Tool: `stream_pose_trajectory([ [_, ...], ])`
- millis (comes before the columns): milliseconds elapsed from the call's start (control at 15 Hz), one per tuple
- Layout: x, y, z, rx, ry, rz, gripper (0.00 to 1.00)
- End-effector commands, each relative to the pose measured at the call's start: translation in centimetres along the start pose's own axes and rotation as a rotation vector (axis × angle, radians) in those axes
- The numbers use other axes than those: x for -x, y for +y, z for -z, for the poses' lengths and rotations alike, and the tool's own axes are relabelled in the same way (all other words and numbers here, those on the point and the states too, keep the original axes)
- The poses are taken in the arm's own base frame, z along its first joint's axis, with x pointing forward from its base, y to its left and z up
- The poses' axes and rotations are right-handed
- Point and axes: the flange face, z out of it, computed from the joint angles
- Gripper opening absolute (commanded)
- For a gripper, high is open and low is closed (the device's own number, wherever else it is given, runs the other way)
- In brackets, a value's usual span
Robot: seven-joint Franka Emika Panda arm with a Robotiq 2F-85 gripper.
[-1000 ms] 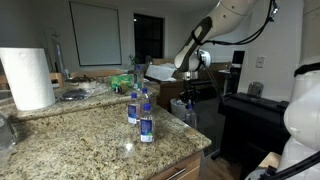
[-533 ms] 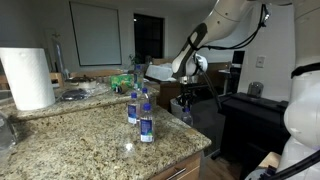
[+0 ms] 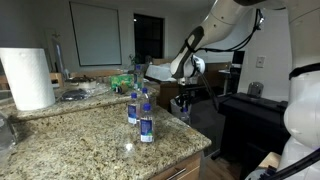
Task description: Put the water bottles on the counter in the plastic bag
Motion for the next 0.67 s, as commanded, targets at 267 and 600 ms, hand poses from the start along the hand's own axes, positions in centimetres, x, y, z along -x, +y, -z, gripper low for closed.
stream_pose_trajectory([
  [267,1.6,-0.6,-4.5,-0.034,-0.089,-0.033,0.09],
  [600,2.1,-1.3,-6.0,-0.038,-0.123,-0.031,0.44],
])
